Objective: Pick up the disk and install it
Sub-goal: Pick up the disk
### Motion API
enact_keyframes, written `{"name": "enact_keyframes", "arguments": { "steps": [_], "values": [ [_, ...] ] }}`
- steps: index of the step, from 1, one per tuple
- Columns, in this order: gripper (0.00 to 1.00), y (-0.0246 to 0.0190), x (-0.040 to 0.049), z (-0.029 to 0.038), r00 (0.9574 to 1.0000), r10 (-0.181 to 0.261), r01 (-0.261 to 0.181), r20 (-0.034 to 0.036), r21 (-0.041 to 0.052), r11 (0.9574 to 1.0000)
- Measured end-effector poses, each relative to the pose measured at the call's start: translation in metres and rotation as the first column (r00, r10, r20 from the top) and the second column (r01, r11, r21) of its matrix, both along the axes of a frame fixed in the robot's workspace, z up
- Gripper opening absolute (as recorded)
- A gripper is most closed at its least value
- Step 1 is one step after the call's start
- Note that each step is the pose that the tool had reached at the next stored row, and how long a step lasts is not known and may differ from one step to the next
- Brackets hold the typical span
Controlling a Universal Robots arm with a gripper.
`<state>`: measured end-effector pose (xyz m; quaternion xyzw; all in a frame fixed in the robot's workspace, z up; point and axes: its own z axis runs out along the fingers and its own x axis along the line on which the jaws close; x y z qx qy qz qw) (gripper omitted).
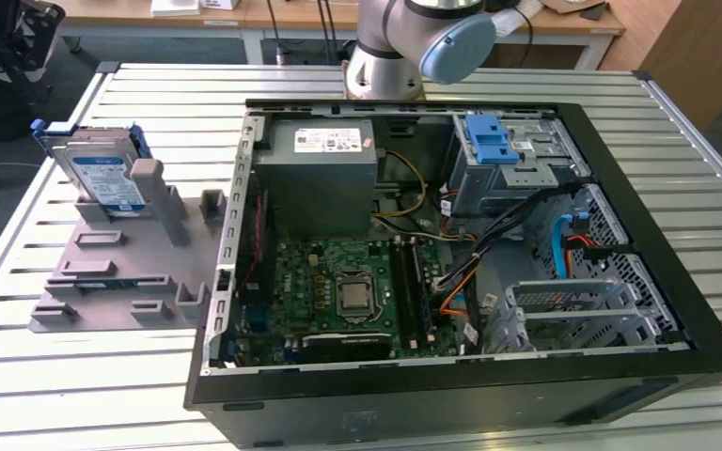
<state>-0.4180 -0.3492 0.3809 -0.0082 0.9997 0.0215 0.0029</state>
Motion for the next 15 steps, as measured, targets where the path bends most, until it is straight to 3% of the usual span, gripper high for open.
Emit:
{"name": "enact_keyframes", "arguments": {
  "steps": [6,9,12,15],
  "values": [
    [0.11,0.0000,-0.0001,-0.0001,0.9995,0.031,-0.031,0.0001,0.0001,0.9995],
    [0.11,0.0000,-0.0001,-0.0001,0.9975,0.071,-0.071,0.0001,0.0000,0.9975],
    [0.11,0.0000,-0.0001,-0.0001,0.9921,0.125,-0.125,0.0001,0.0000,0.9921],
    [0.11,0.0000,-0.0001,-0.0001,0.9841,0.178,-0.178,0.0001,0.0000,0.9841]
  ]
}}
